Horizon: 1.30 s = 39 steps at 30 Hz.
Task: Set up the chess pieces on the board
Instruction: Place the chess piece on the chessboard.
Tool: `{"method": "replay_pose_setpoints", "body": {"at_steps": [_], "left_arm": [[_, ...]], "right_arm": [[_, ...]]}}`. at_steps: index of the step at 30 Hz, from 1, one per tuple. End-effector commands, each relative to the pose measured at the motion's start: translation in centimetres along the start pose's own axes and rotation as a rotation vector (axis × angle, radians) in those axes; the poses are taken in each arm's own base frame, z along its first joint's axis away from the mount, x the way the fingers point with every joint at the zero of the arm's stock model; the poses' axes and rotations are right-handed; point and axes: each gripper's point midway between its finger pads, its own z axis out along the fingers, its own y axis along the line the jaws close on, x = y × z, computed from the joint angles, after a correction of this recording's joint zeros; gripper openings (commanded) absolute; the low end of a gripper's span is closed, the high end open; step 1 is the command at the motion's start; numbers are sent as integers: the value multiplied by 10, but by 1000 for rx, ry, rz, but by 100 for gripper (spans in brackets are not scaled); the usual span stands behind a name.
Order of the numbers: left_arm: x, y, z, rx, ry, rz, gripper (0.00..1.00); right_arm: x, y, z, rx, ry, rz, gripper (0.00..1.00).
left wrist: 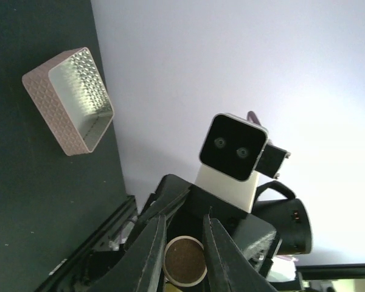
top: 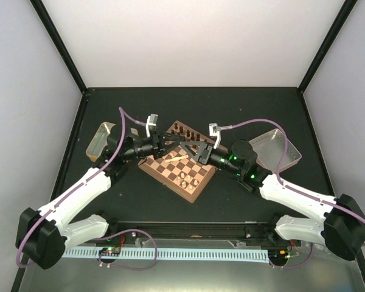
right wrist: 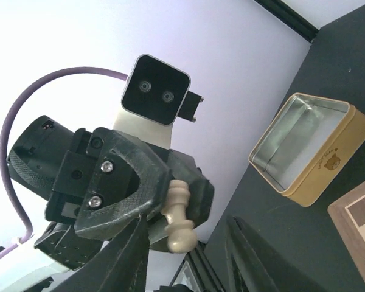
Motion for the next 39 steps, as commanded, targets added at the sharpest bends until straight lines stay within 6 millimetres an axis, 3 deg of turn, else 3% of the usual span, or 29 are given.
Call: {"method": "replay_pose_setpoints", "body": {"at_steps": [1, 13, 15, 19, 22, 34, 39], "left_arm": [[-3, -21, -6, 81, -36, -52, 4], [-4, -5, -13, 38, -94, -72, 5], [-6, -2, -15, 20, -119, -68, 5], [-8, 0, -13, 19, -117, -72, 5], [-8, 2, -11, 20, -108, -83, 5], [-5, 12, -8, 9, -89, -97, 5], [-4, 31, -11, -65, -106, -68, 18]], "right_arm": [[-11, 20, 6, -75, -22, 56, 33], [-14, 17, 11, -62, -23, 92, 10], [-12, 18, 12, -67, -11, 99, 9], [-6, 16, 15, -60, 26, 96, 23], [-3, 14, 16, -58, 34, 97, 26], [-3, 3, 25, -5, 49, 95, 6], [2, -14, 24, 87, 71, 97, 1]]}}
